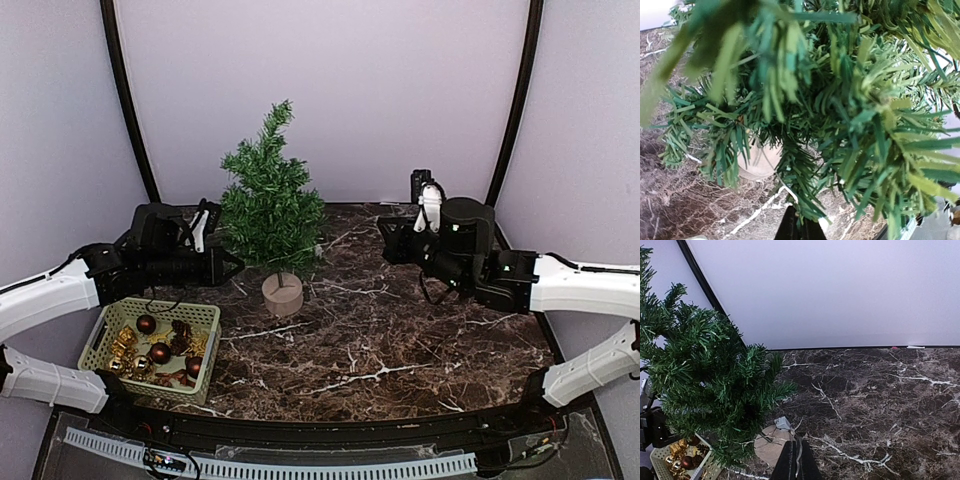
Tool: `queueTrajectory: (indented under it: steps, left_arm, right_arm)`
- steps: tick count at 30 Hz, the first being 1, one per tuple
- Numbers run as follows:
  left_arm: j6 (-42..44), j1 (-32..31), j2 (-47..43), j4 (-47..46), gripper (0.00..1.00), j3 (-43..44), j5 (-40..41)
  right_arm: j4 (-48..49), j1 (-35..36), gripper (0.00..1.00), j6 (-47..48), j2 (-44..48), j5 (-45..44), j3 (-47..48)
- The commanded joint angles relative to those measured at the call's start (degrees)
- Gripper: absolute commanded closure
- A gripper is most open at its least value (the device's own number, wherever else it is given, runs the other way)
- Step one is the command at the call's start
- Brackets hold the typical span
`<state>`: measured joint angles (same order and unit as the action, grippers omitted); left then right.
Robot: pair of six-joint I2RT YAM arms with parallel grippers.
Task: Decorate the small christmas tree
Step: Turn around the Christmas tree at the center of the board.
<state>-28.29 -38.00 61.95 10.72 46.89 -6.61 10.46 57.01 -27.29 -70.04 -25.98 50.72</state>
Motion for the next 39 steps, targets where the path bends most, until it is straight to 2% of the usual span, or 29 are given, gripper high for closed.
queueTrajectory:
  steps: [1, 4, 13, 25, 39]
  left_arm:
    - [0.62, 0.67, -1.7, -1.94, 1.0, -0.4, -0.68]
    - [0.61, 1.13, -1.6, -2.42, 1.0, -0.47, -0.98]
    - [0.73, 2.56, -0.91, -3.6, 1.0, -0.37, -2.49]
    - [0.54, 3.02, -1.09, -4.29, 1.0, -1.02, -3.29]
    - [0.78, 3.53, -1.27, -4.46, 1.0, -1.12, -3.35]
  right_arm:
    - [0.11, 0.35, 0.99, -1.25, 1.4, 1.63, -1.41]
    - [1.63, 0.39, 0.99, -2.77, 2.39, 5.96, -4.4]
    - [3.36, 1.05, 1.0, -8.23, 3.63, 9.04, -9.25]
    - [7.95, 2.66, 0.99, -8.26, 7.73, 11.22, -9.39]
    - [11.79, 4.52, 1.0, -11.93, 3.46, 8.05, -12.08]
